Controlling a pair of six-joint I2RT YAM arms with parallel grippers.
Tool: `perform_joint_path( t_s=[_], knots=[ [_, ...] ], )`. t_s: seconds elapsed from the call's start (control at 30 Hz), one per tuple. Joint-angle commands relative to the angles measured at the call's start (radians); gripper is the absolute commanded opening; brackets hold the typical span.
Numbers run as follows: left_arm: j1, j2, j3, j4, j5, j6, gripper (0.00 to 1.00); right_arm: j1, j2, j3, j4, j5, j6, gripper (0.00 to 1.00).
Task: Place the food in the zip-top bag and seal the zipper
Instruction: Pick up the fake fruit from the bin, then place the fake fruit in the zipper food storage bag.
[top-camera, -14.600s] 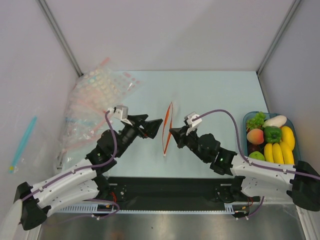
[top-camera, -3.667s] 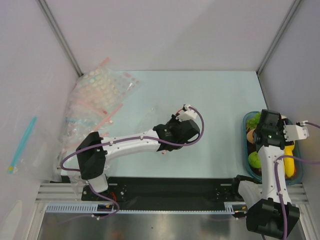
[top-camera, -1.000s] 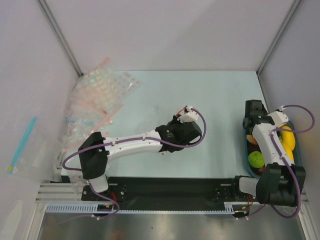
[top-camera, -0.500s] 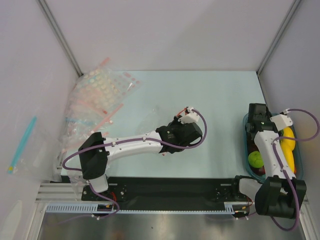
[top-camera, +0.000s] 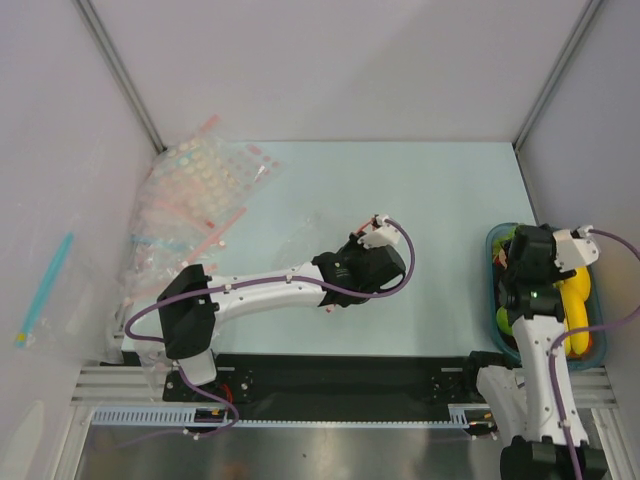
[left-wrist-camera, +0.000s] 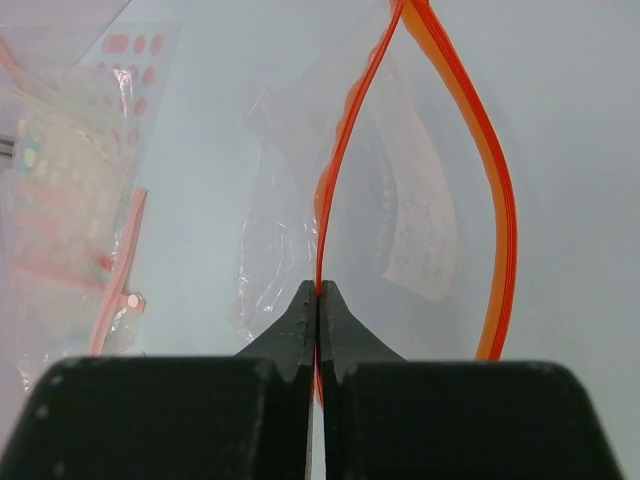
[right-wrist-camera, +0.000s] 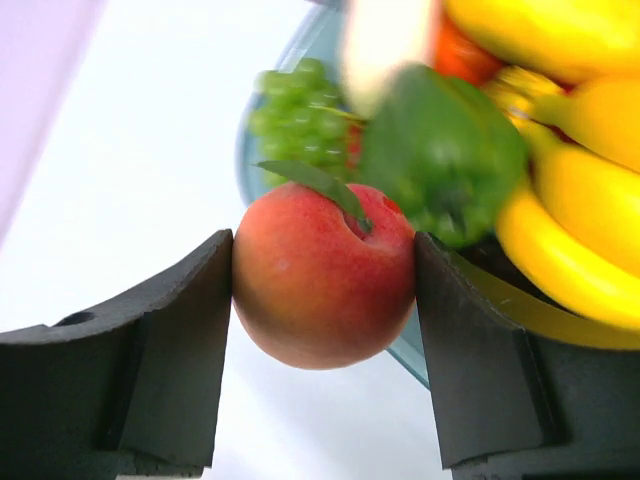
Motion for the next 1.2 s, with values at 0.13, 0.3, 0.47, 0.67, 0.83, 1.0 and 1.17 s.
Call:
perform_joint_path(
  t_s=[0.13,0.3,0.47,0.67,0.83,1.0,1.17],
  knots=[
    [-0.004,-0.02,0.037,0.023,0.054,-0.009,0.0,0.012,-0.268,-0.143,0.435,-0.604,-0.322,0.39],
    [0.022,-0.085,0.003,0.054,0.185,-0.025,0.0,0.046,-0.232,-0.137,0.486,-0.81,-0.356,0.29],
    [0.074,-0.158,-0.057,0.101,0.326,-0.046,0.0,0.107,-0.149,-0.183,0.684,-1.048,-0.327,0.27],
    [0.107,-0.213,-0.091,0.121,0.345,-0.065,0.0,0.356,-0.063,-0.211,0.82,-1.028,-0.376,0.24],
    [0.107,-0.244,-0.106,0.131,0.374,-0.075,0.0,0.526,0.017,-0.223,0.92,-0.996,-0.423,0.24],
    [0.107,-0.305,-0.132,0.151,0.415,-0.086,0.0,0.63,0.063,-0.216,0.95,-0.954,-0.465,0.24],
    [0.107,-0.371,-0.172,0.19,0.463,-0.091,0.0,0.653,0.115,-0.203,0.949,-0.928,-0.469,0.24]
  ],
)
